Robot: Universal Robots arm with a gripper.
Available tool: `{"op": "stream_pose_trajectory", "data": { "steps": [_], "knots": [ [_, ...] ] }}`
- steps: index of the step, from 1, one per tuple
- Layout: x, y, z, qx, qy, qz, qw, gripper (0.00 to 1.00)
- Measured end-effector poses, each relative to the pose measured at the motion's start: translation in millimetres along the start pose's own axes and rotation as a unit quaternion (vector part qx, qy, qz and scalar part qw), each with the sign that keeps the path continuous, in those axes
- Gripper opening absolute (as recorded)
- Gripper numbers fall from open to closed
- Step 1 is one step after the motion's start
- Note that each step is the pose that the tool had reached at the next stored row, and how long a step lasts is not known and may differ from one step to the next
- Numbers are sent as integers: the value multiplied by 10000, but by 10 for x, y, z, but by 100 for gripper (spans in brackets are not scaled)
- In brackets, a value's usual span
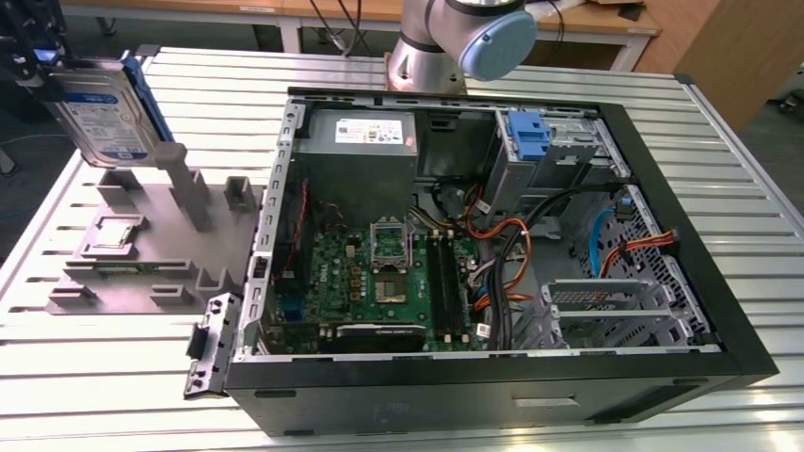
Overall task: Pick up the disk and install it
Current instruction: 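Pick up the disk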
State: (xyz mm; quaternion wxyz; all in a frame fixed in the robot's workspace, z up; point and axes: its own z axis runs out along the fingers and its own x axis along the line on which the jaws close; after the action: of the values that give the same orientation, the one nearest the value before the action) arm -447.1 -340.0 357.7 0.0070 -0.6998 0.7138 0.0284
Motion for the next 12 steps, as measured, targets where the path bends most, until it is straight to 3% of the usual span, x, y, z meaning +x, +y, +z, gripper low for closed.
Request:
{"op": "stream_pose_trajectory", "data": {
  "steps": [12],
  "knots": [
    [-3,2,-52,0,0,0,10000,37]
  ]
}}
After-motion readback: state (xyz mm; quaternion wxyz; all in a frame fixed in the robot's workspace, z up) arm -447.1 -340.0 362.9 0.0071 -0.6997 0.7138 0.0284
